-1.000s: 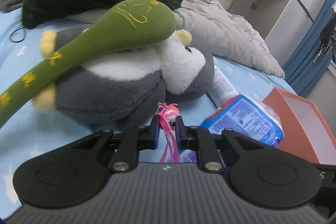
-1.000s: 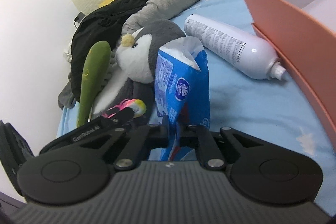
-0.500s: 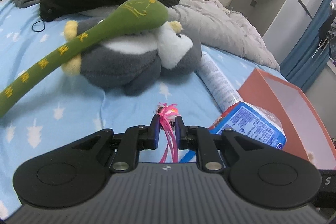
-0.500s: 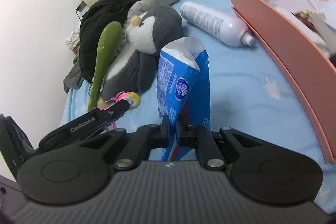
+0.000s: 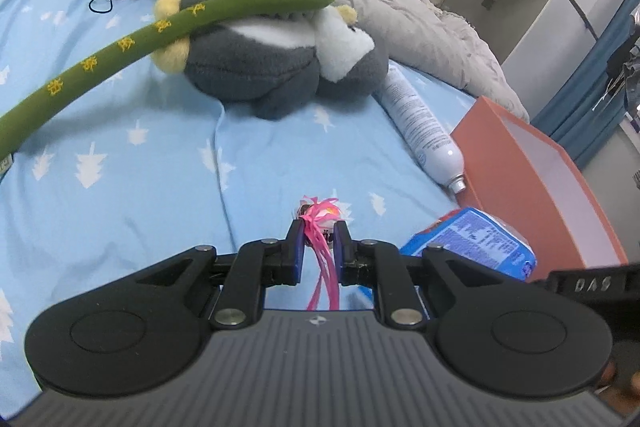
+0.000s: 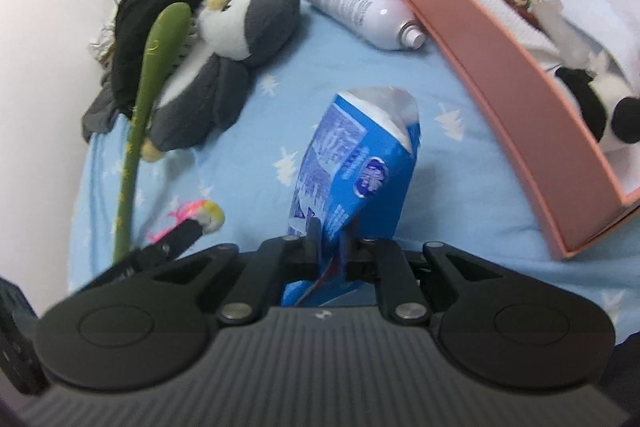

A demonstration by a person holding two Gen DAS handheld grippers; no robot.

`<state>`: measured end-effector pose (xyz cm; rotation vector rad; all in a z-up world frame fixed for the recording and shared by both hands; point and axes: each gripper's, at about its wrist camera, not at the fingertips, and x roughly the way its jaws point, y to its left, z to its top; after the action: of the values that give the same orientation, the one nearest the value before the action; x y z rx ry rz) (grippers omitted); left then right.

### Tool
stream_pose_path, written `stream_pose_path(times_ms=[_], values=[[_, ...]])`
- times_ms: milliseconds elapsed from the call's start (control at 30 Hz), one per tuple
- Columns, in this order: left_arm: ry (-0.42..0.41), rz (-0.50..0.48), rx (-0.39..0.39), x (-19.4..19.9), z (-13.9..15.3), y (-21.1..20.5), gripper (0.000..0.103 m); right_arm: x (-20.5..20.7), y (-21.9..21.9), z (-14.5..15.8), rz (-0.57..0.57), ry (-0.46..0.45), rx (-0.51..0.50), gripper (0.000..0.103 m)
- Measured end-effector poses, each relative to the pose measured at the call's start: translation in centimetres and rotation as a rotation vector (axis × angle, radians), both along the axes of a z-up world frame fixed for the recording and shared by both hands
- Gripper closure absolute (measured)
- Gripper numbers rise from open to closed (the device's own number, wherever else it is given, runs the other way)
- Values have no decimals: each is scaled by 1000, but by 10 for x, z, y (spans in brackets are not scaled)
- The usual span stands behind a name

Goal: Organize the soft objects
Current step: 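Carry the pink tassel with the left tool while the right tool carries the blue bag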

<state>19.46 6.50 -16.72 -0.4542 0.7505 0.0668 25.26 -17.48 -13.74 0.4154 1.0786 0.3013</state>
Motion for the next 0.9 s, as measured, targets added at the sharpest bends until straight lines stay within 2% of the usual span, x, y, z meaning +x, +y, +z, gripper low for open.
stream_pose_path(times_ms=[133,200,267,400,700,900], values=[[-1,-2,-16,1,-11,4,85,-5,3,1,-34,-2,-71,82],[-8,0,-21,0,-17,7,85,-10,4,2,-42,-12,-104,57],[-11,2,-29,0,-20,10,85,-16,5,4,-62,-21,-122,46],[-11,17,-35,-2,-25,18,85,-23,6,-5,-106,17,-98,32],[-18,55,-34,-12,-29,33,85,-22,16,-32,-268,86,27,32],[-23,53,-32,-16,-30,33,85,-21,21,-49,-345,108,43,32]])
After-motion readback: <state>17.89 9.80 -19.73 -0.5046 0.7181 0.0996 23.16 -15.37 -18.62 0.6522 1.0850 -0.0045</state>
